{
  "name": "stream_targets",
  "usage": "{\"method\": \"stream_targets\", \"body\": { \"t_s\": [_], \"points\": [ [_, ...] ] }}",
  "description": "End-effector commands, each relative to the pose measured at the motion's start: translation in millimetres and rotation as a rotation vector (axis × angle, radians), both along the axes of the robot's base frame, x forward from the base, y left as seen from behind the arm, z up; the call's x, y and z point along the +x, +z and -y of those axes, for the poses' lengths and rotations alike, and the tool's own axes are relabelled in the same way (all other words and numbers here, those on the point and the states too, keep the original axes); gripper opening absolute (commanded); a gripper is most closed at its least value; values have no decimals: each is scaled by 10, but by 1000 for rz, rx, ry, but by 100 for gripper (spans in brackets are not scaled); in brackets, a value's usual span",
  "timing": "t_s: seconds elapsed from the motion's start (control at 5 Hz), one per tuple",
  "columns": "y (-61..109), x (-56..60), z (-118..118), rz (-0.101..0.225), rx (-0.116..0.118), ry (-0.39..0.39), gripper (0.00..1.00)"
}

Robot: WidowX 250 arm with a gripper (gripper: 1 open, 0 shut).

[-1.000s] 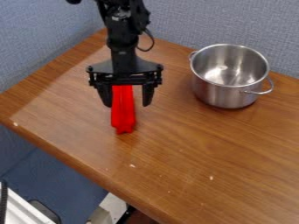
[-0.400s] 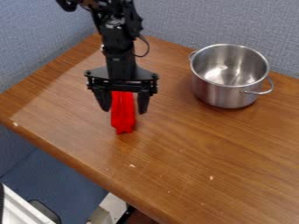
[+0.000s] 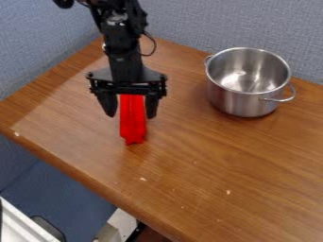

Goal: Put the red object in the metal pot

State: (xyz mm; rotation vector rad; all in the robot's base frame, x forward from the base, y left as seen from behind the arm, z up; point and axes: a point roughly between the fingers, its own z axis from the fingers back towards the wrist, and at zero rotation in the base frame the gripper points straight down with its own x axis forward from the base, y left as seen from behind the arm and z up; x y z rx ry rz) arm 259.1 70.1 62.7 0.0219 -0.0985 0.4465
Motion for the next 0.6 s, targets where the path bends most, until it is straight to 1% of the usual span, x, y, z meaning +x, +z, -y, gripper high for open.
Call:
{"method": "stream_targets", "body": {
  "t_s": [0.0,0.2,0.4],
  "points": [
    [92,66,17,56,21,42,100],
    [34,86,22,59,26,76,100],
    [-125,94,28,32,47,101,100]
  ]
}}
